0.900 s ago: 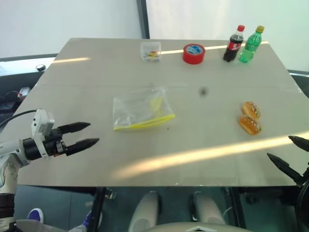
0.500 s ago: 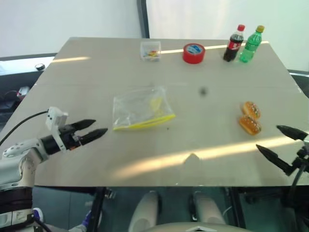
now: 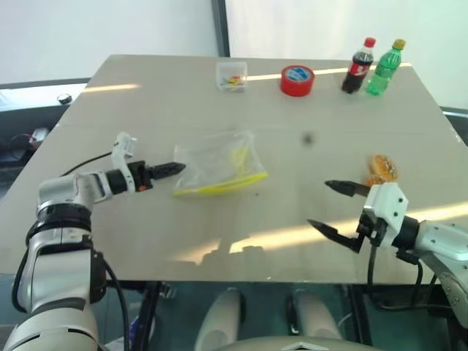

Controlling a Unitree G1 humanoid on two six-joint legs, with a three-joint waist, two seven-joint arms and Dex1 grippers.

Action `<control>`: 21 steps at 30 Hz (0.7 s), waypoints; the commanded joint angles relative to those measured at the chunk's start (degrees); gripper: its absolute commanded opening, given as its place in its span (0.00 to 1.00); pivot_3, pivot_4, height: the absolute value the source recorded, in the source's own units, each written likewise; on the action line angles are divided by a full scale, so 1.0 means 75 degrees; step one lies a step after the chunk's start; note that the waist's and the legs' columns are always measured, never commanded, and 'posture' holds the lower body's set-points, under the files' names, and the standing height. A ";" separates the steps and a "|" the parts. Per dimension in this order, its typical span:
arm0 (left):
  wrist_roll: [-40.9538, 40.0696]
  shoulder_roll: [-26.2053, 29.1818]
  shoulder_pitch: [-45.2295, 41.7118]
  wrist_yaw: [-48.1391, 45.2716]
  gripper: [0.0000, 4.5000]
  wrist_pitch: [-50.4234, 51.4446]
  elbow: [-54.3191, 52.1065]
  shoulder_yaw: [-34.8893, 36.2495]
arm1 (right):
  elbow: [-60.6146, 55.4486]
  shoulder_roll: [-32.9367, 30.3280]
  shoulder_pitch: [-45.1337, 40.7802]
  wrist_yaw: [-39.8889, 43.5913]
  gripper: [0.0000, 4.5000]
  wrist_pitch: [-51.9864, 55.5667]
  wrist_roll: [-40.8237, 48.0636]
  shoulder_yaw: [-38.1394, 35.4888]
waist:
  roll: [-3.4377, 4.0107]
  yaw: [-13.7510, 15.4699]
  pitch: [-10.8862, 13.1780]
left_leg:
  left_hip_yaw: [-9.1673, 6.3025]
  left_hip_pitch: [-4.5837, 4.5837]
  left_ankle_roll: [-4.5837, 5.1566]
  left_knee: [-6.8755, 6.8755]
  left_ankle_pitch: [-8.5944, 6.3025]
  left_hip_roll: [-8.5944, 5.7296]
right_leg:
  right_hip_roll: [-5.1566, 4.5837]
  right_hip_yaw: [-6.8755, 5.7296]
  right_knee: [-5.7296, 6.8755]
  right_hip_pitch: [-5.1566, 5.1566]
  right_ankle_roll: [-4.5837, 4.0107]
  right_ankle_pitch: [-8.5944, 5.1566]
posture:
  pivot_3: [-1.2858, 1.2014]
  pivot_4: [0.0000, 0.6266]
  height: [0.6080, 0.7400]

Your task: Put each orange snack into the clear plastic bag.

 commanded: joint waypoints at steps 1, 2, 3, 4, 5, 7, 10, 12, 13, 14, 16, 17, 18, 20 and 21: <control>0.0277 -0.0494 -0.0506 -0.1419 0.99 0.0613 0.0979 -0.0583 | -0.0060 -0.0028 -0.0080 0.0024 1.00 -0.0294 -0.0208 0.0136 | 0.0000 0.0015 0.0000 | -0.0003 -0.0010 0.0000 0.0008 0.0000 -0.0009 | -0.0002 -0.0010 0.0000 0.0000 0.0000 0.0000 | 0.52 0.24 1.00; 0.0385 -0.0576 -0.0580 -0.1593 0.99 0.0634 0.1192 -0.0653 | -0.0055 -0.0022 -0.0064 0.0007 1.00 -0.0311 -0.0219 0.0126 | 0.0000 0.0001 0.0000 | -0.0008 -0.0013 0.0001 0.0012 0.0000 -0.0014 | -0.0005 -0.0017 0.0000 0.0001 0.0001 -0.0001 | 0.52 0.24 1.00; 0.0504 -0.0676 -0.0624 -0.1688 0.99 0.0615 0.1395 -0.0717 | -0.0058 -0.0017 -0.0034 -0.0019 1.00 -0.0320 -0.0230 0.0106 | 0.0000 -0.0029 0.0000 | -0.0007 -0.0013 0.0001 0.0013 0.0001 -0.0015 | -0.0004 -0.0017 0.0000 0.0002 0.0001 -0.0001 | 0.52 0.24 1.00; 0.0622 -0.0764 -0.0639 -0.1766 0.99 0.0572 0.1537 -0.0792 | -0.0062 -0.0032 0.0002 -0.0033 1.00 -0.0345 -0.0268 0.0096 | 0.0000 -0.0045 0.0000 | -0.0008 -0.0014 0.0001 0.0013 0.0001 -0.0013 | -0.0004 -0.0017 0.0001 0.0001 0.0002 -0.0001 | 0.52 0.24 1.00; 0.0716 -0.0845 -0.0641 -0.1812 0.87 0.0504 0.1631 -0.0835 | -0.0065 -0.0055 0.0033 -0.0039 1.00 -0.0381 -0.0320 0.0091 | 0.0002 -0.0066 -0.0001 | -0.0009 -0.0013 0.0001 0.0012 0.0001 -0.0011 | -0.0003 -0.0017 0.0003 0.0001 0.0001 -0.0001 | 0.52 0.24 1.00; 0.0787 -0.0979 -0.0686 -0.1817 0.70 0.0542 0.1783 -0.0757 | -0.0091 -0.0052 0.0080 -0.0072 1.00 -0.0426 -0.0393 0.0081 | 0.0002 -0.0089 -0.0001 | -0.0008 -0.0008 0.0001 0.0011 0.0001 -0.0008 | -0.0002 -0.0016 0.0013 0.0000 0.0001 -0.0002 | 0.52 0.24 1.00; 0.0647 -0.1148 -0.0782 -0.1646 0.35 0.0947 0.1882 -0.0431 | -0.0115 0.0052 0.0051 -0.0312 1.00 -0.0592 -0.0727 0.0177 | 0.0001 -0.0089 -0.0001 | -0.0013 -0.0006 0.0000 0.0015 0.0001 -0.0006 | -0.0001 -0.0017 0.0026 -0.0001 0.0001 -0.0002 | 0.52 0.24 1.00; 0.0466 -0.1147 -0.0847 -0.1603 0.16 0.1402 0.1800 -0.0192 | -0.0026 0.0089 -0.0041 -0.0546 1.00 -0.0833 -0.1219 0.0352 | 0.0004 -0.0078 -0.0003 | -0.0016 -0.0002 0.0000 0.0020 0.0001 -0.0007 | -0.0001 -0.0017 0.0034 0.0000 0.0001 -0.0002 | 0.52 0.24 1.00; 0.0363 -0.1131 -0.0872 -0.1607 0.07 0.1680 0.1700 -0.0080 | 0.0044 0.0107 -0.0110 -0.0660 1.00 -0.0956 -0.1481 0.0456 | 0.0007 -0.0075 -0.0004 | -0.0016 0.0004 0.0000 0.0020 0.0001 -0.0008 | -0.0001 -0.0017 0.0037 0.0004 0.0002 -0.0002 | 0.52 0.24 1.00; 0.0264 -0.1114 -0.0877 -0.1618 0.01 0.1963 0.1554 0.0020 | 0.0124 0.0125 -0.0188 -0.0727 1.00 -0.1057 -0.1686 0.0563 | 0.0008 -0.0068 -0.0005 | -0.0016 0.0010 0.0000 0.0020 0.0002 -0.0008 | 0.0000 -0.0018 0.0041 0.0005 0.0002 -0.0003 | 0.52 0.24 1.00; -0.0123 -0.1060 -0.0889 -0.1562 0.01 0.2807 0.1074 0.0326 | 0.0316 0.0192 -0.0472 -0.0928 1.00 -0.1308 -0.2284 0.0905 | 0.0001 -0.0090 -0.0001 | -0.0018 0.0016 -0.0002 0.0020 0.0003 -0.0008 | 0.0002 -0.0018 0.0045 0.0007 0.0003 -0.0003 | 0.52 0.24 1.00; -0.0364 -0.1038 -0.0884 -0.1453 0.01 0.3270 0.0773 0.0546 | 0.0428 0.0219 -0.0668 -0.1080 1.00 -0.1435 -0.2722 0.1136 | 0.0000 -0.0103 0.0000 | -0.0022 0.0010 -0.0004 0.0022 0.0004 -0.0006 | 0.0006 -0.0019 0.0044 0.0004 0.0002 -0.0002 | 0.52 0.24 1.00; -0.0610 -0.1018 -0.0874 -0.1240 0.01 0.3710 0.0436 0.0814 | 0.0601 0.0270 -0.0932 -0.1253 1.00 -0.1542 -0.3194 0.1405 | -0.0001 -0.0133 0.0001 | -0.0023 0.0006 -0.0004 0.0023 0.0004 -0.0006 | 0.0006 -0.0019 0.0044 0.0002 0.0002 -0.0002 | 0.52 0.24 1.00; -0.1065 -0.1013 -0.0820 -0.0766 0.01 0.4432 -0.0196 0.1425 | 0.0978 0.0429 -0.1436 -0.1595 1.00 -0.1802 -0.3972 0.1815 | -0.0007 -0.0199 0.0005 | -0.0055 -0.0013 -0.0006 0.0026 0.0005 -0.0005 | 0.0005 -0.0016 0.0045 -0.0020 0.0002 -0.0002 | 0.52 0.24 1.00; -0.1276 -0.1042 -0.0769 -0.0497 0.01 0.4773 -0.0572 0.1715 | 0.1181 0.0590 -0.1693 -0.1771 1.00 -0.1867 -0.4263 0.2003 | -0.0009 -0.0220 0.0006 | -0.0062 -0.0033 -0.0013 0.0029 0.0009 -0.0005 | 0.0003 -0.0016 0.0049 -0.0040 0.0002 -0.0002 | 0.52 0.24 1.00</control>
